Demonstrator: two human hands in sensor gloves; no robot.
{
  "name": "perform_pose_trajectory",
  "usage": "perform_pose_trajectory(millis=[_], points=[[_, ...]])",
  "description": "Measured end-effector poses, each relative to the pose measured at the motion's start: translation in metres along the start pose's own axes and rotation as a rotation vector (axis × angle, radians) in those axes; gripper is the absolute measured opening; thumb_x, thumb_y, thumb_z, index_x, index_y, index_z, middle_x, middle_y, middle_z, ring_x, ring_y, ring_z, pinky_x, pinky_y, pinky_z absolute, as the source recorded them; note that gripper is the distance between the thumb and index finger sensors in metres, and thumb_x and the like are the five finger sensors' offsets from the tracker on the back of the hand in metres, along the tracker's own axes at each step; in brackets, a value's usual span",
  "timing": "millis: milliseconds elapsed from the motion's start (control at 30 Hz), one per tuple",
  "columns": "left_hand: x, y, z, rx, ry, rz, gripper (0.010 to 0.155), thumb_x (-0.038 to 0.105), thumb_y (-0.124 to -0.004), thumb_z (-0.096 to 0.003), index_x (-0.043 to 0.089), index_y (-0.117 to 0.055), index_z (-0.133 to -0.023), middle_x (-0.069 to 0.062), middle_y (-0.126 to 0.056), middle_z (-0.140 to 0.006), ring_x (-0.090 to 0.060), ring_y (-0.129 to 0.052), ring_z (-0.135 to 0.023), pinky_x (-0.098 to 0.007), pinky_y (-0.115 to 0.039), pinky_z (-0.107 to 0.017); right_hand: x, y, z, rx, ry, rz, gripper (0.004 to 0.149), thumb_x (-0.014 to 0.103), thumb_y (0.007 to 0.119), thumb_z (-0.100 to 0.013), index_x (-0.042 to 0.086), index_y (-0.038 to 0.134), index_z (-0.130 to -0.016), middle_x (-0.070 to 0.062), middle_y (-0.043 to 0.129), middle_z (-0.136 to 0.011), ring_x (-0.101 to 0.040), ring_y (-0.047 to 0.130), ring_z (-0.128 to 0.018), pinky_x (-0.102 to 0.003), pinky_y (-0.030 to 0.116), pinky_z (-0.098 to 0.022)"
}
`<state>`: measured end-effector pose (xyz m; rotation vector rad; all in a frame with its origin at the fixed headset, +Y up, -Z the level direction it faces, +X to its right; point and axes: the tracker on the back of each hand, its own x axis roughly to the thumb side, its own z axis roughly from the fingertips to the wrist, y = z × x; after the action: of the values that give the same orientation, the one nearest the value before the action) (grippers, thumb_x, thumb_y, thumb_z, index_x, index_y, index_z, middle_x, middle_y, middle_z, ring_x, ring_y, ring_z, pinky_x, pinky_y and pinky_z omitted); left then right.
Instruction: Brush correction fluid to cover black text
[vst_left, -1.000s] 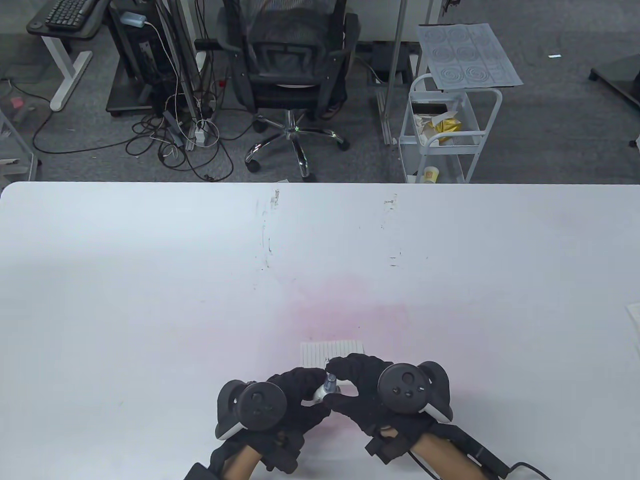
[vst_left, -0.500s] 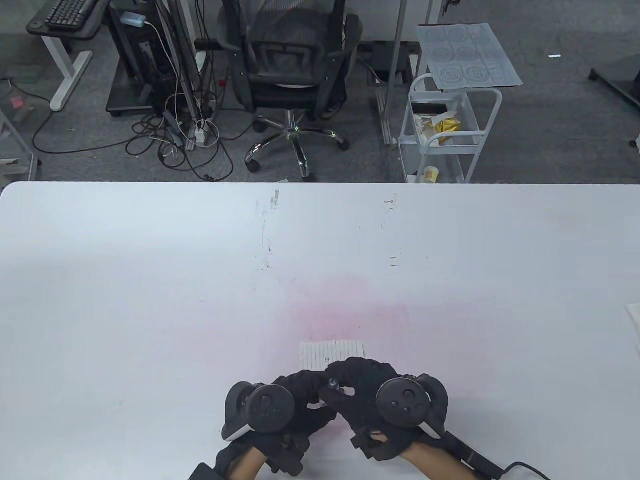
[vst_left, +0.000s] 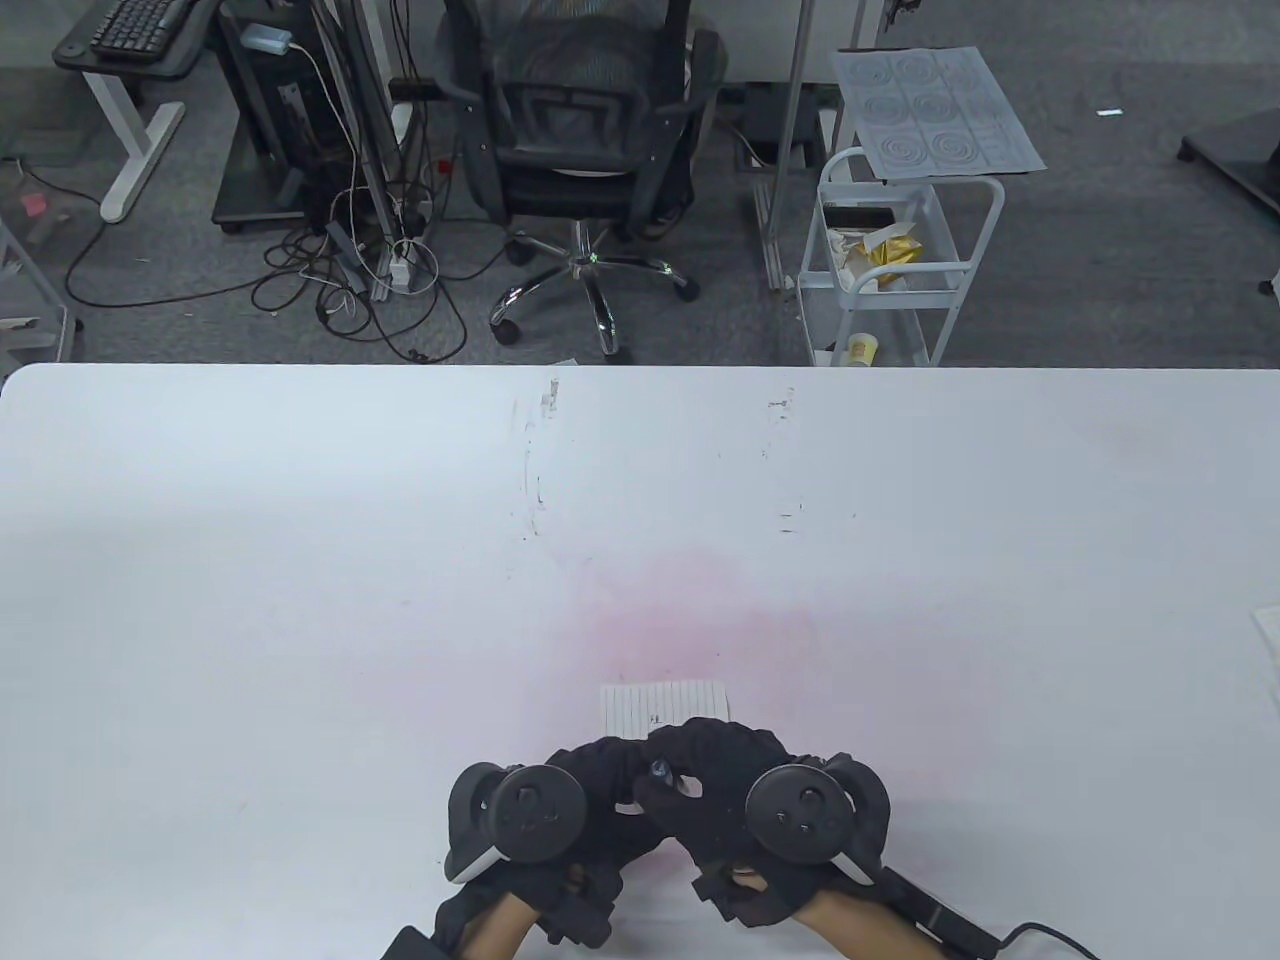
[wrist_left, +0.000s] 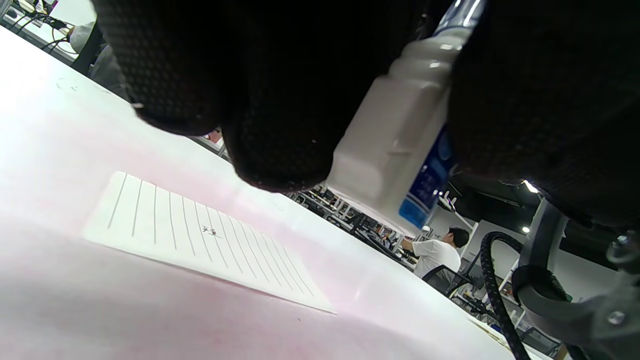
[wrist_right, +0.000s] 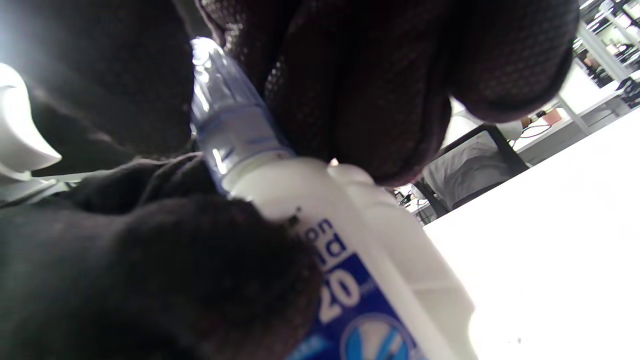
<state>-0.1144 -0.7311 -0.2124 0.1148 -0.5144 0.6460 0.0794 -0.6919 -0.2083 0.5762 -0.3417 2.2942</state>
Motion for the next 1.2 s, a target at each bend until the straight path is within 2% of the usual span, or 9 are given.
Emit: perform_pose_trajectory(millis=[367,500,567,667,733,800,900,1100,1200], points=[[0.001,0.000,-0.001,-0.054,-0.043,0.024,0.061,0.051,-0.101,-0.0260,0.020,-0.088,-0.076,-0.007,-0.103,-0.066,-0.019,-0.112,-0.043,-0.041,-0.091,-0.045,0.002,-0.006,-0.008,0.147,-0.190,-0.044,0.048,0.040,0.093,-0.031,0.016,0.088,-0.073,-0.008,0.093,-0.065,-0.031,0.105,-0.043,-0.054,0.083,-0.043],[0.001,-0.001,0.000,-0.052,-0.045,-0.007,0.061,0.051,-0.101,-0.0263,0.019,-0.088,-0.077,-0.007,-0.103,-0.066,-0.019,-0.112,-0.043,-0.041,-0.092,-0.044,-0.001,-0.006,-0.011,0.248,-0.154,-0.088,0.049,0.036,0.091,-0.034,0.017,0.085,-0.078,-0.009,0.090,-0.072,-0.032,0.103,-0.051,-0.055,0.080,-0.047],[0.001,0.001,0.000,-0.035,-0.043,-0.025,0.062,0.051,-0.101,-0.0263,0.019,-0.088,-0.077,-0.007,-0.103,-0.066,-0.019,-0.112,-0.043,-0.041,-0.091,-0.045,-0.003,-0.005,-0.009,0.226,-0.124,-0.087,0.052,0.042,0.089,-0.035,0.019,0.082,-0.081,-0.006,0.087,-0.075,-0.031,0.101,-0.055,-0.054,0.077,-0.050],[0.001,0.001,0.000,-0.044,-0.033,-0.008,0.061,0.052,-0.101,-0.0261,0.020,-0.088,-0.077,-0.007,-0.103,-0.066,-0.018,-0.112,-0.043,-0.040,-0.092,-0.045,-0.002,-0.004,-0.005,0.135,-0.058,-0.027,0.065,0.060,0.089,-0.030,0.019,0.081,-0.080,-0.006,0.086,-0.074,-0.031,0.099,-0.053,-0.055,0.076,-0.049],[0.001,-0.001,0.000,-0.049,-0.034,-0.011,0.061,0.051,-0.101,-0.0260,0.020,-0.088,-0.077,-0.007,-0.103,-0.065,-0.018,-0.112,-0.043,-0.040,-0.092,-0.044,0.000,-0.003,-0.003,0.066,-0.050,0.015,0.063,0.061,0.090,-0.028,0.020,0.083,-0.075,-0.004,0.088,-0.068,-0.028,0.100,-0.047,-0.054,0.078,-0.047],[0.002,-0.002,0.000,-0.055,-0.035,-0.018,0.061,0.052,-0.101,-0.0256,0.020,-0.088,-0.076,-0.007,-0.103,-0.065,-0.018,-0.112,-0.042,-0.040,-0.092,-0.044,0.001,-0.003,-0.002,0.038,-0.040,0.029,0.055,0.056,0.092,-0.029,0.021,0.086,-0.070,-0.003,0.091,-0.062,-0.026,0.102,-0.040,-0.052,0.080,-0.044],[0.002,-0.003,0.000,-0.067,-0.035,-0.025,0.061,0.052,-0.101,-0.0255,0.020,-0.088,-0.076,-0.007,-0.104,-0.065,-0.018,-0.112,-0.042,-0.040,-0.092,-0.044,0.000,-0.002,-0.002,0.060,-0.036,0.002,0.049,0.049,0.094,-0.030,0.020,0.086,-0.069,-0.003,0.091,-0.062,-0.027,0.103,-0.041,-0.053,0.080,-0.044],[0.002,-0.003,0.000,-0.069,-0.027,-0.032,0.061,0.051,-0.101,-0.0257,0.020,-0.088,-0.076,-0.007,-0.104,-0.065,-0.019,-0.112,-0.042,-0.041,-0.092,-0.044,0.000,-0.002,-0.005,0.141,-0.047,-0.127,0.048,0.033,0.094,-0.031,0.018,0.085,-0.076,-0.007,0.090,-0.070,-0.031,0.103,-0.049,-0.055,0.079,-0.046],[0.001,-0.002,0.000,-0.060,-0.017,-0.044,0.061,0.051,-0.101,-0.0257,0.020,-0.088,-0.077,-0.007,-0.103,-0.065,-0.019,-0.112,-0.043,-0.041,-0.092,-0.044,-0.001,0.000,-0.005,0.186,-0.045,-0.122,0.051,0.032,0.093,-0.033,0.017,0.082,-0.081,-0.007,0.086,-0.076,-0.032,0.100,-0.055,-0.055,0.076,-0.050]])
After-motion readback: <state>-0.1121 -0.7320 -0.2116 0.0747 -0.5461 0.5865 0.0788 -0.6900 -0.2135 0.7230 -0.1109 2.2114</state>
